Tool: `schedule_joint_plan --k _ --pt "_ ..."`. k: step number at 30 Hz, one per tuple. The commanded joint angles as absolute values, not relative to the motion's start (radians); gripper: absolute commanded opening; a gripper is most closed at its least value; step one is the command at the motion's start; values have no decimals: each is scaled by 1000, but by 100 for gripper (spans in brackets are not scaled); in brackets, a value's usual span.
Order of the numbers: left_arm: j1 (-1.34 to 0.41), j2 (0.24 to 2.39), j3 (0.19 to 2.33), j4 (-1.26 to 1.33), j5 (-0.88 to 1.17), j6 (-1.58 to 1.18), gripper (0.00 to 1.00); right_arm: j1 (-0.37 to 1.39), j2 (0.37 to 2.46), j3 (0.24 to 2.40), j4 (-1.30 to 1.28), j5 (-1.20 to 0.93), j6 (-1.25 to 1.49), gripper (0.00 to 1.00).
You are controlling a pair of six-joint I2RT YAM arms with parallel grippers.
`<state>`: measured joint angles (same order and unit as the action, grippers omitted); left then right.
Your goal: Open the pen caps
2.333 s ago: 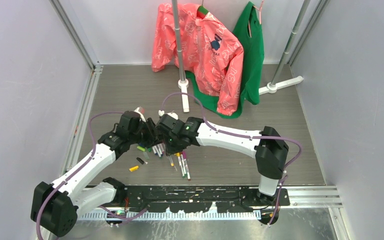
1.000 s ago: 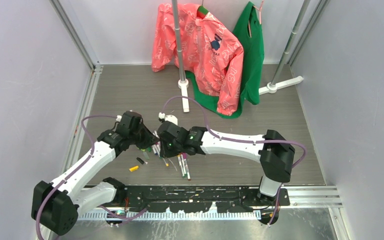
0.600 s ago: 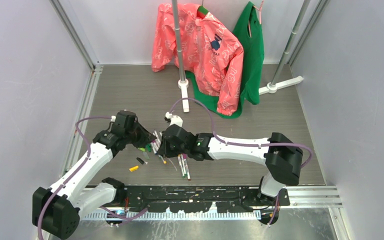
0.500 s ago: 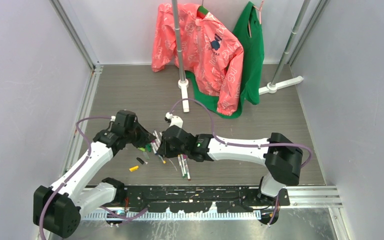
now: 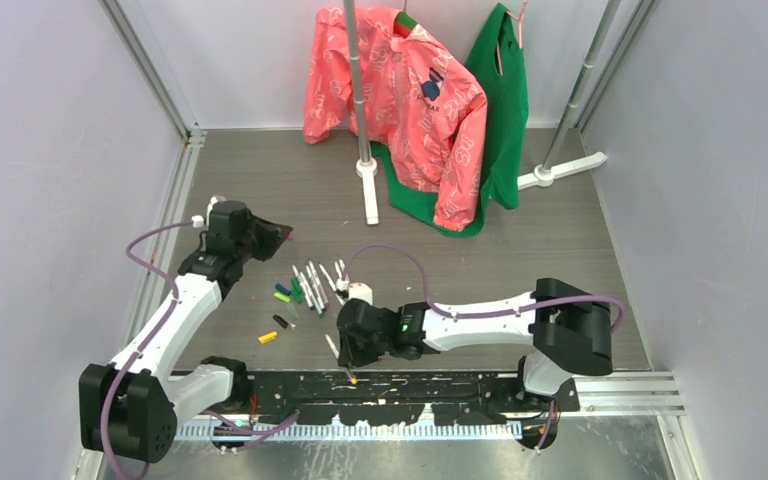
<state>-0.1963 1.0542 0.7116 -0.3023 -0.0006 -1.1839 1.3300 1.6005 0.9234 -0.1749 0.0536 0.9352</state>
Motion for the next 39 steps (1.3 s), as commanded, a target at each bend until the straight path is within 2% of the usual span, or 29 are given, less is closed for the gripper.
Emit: schedule_joint_plan --k 1,9,18,25,39 --pt "-175 1072 726 -162 -15 -1234 0 1316 1504 922 -207 56 932 1" --pt "-172 1097 768 -313 -57 -1081 0 1307 1502 1010 -354 136 812 1" --pt "-172 1047 748 -576 -138 -965 0 1158 1692 1283 -516 58 651 1" --pt "-173 1019 663 -580 -136 -958 5 1062 1930 1545 -614 13 559 1" --pt "-172 1024 583 -537 -105 -986 16 974 2168 1798 -665 -67 532 1"
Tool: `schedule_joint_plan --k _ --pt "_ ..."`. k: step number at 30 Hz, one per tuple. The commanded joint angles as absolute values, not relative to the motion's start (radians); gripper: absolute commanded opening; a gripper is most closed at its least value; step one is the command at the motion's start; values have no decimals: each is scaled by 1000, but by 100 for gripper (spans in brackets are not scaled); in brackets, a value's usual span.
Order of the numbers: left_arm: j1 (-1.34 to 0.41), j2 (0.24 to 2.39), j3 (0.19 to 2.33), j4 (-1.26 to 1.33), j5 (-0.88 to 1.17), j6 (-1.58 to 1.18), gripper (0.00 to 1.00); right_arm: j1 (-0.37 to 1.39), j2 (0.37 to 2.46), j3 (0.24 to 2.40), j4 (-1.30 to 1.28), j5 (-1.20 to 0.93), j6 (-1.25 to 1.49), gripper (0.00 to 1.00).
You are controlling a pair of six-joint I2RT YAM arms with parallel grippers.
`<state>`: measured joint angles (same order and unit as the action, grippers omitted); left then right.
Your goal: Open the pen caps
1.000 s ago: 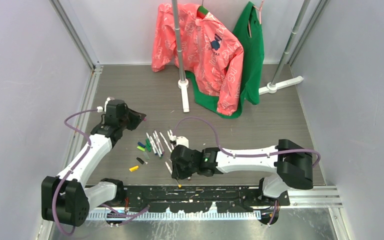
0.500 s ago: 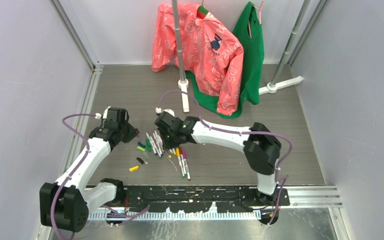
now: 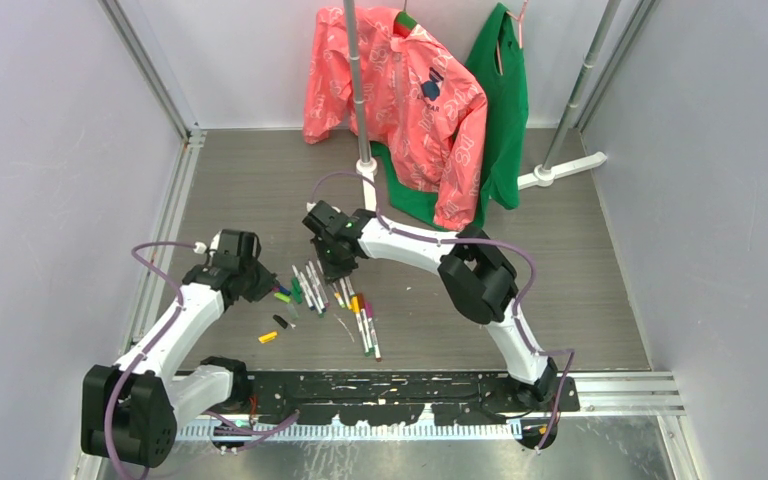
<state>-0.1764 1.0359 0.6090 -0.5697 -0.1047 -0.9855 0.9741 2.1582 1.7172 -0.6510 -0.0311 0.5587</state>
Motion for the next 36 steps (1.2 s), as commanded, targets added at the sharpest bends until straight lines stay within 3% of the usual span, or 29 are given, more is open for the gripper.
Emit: schedule_joint_plan --k 1,9,19,28,36 --pt "-172 1023 577 -538 -108 -988 16 973 2178 1807 -667 -70 533 1" --pt "-172 1022 532 -521 -112 -999 22 971 2241 1866 -681 -88 532 2" --pt "-172 1043 519 -514 -120 -1015 36 971 2245 1853 -682 -81 534 22" --pt "-172 996 606 -623 -145 -1018 38 971 2170 1855 -732 -41 523 34" --pt "-172 915 604 -667 -133 -1079 38 973 1979 1703 -712 38 557 35"
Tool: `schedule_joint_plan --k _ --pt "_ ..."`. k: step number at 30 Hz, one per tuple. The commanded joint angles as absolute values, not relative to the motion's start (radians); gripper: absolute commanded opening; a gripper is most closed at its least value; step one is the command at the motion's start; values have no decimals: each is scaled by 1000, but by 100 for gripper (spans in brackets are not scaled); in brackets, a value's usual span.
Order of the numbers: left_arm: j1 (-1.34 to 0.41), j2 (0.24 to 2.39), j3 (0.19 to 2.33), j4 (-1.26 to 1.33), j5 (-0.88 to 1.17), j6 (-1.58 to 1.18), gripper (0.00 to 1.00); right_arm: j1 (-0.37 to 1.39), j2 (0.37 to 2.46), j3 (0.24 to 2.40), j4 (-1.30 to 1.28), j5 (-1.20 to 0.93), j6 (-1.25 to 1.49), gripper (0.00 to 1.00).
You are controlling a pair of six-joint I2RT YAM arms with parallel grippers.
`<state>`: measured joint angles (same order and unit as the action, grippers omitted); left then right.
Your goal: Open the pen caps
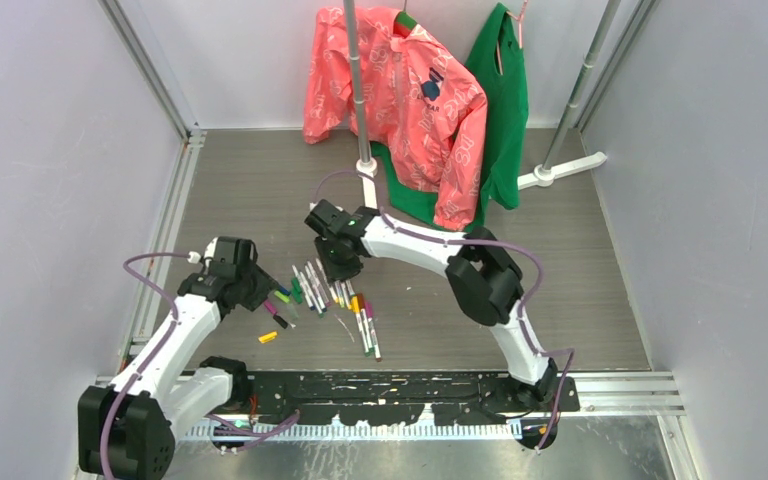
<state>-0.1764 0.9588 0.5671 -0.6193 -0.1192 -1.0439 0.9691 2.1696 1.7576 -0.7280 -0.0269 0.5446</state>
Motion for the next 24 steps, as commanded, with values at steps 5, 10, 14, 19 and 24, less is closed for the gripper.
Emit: schedule_joint_plan --k 5,10,14,19,24 --pt "-172 863 629 -712 -121 -1096 38 980 1839 1589 -740 82 587 36" --pt "-173 820 619 -726 -90 -1111 38 996 1696 1399 -724 135 647 36" --pt "-173 802 615 -712 -53 -1104 38 1015 1589 1212 -655 147 708 36" --pt "-175 833 647 -716 -11 -1052 38 1077 1536 1098 -609 163 764 37" --pt "-184 864 682 -726 -5 -1007 38 1155 1590 1110 -608 198 793 37"
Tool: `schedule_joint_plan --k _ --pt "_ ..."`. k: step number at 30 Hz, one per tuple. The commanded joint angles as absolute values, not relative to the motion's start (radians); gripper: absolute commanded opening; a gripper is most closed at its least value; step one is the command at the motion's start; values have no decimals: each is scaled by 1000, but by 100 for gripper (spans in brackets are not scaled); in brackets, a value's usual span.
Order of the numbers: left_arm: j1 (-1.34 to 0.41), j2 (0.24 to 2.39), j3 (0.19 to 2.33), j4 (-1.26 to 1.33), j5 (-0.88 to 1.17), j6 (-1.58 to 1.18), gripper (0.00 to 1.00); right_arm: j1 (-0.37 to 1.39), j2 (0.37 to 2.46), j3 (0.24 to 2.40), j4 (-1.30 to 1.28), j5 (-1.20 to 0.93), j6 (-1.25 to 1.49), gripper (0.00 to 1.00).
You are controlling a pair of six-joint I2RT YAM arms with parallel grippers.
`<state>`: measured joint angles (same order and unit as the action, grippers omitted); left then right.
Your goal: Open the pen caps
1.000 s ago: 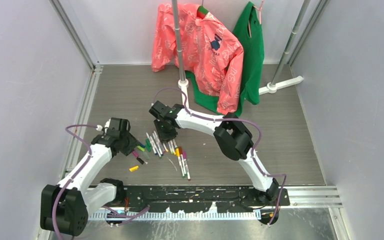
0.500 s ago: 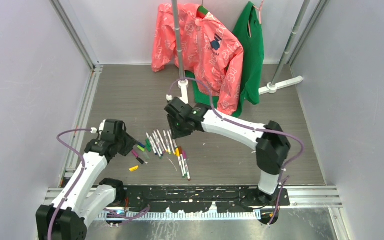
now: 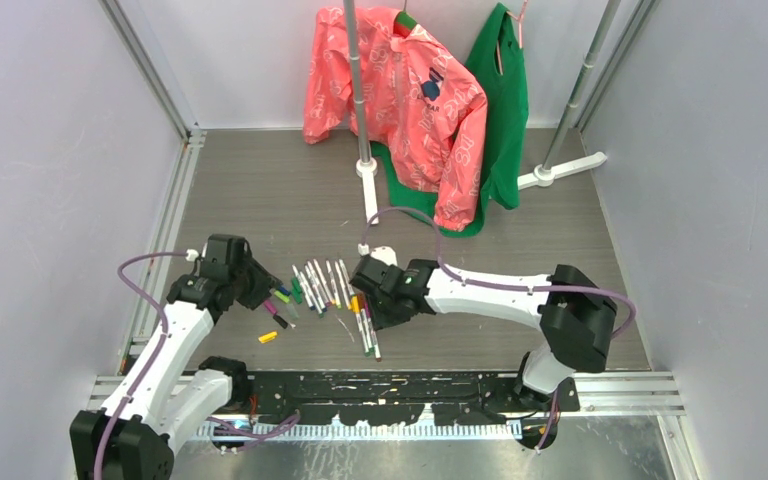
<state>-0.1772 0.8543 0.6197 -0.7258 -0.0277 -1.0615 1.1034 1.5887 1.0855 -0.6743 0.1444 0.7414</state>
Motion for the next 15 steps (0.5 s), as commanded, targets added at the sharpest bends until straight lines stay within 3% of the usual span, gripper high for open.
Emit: schedule_joint_plan --k 1,15 --pt "-184 868 687 -725 -5 -1001 38 1165 1605 1115 -608 202 796 37" --pt "-187 870 710 -721 42 -954 38 1194 1682 1149 -624 260 819 37"
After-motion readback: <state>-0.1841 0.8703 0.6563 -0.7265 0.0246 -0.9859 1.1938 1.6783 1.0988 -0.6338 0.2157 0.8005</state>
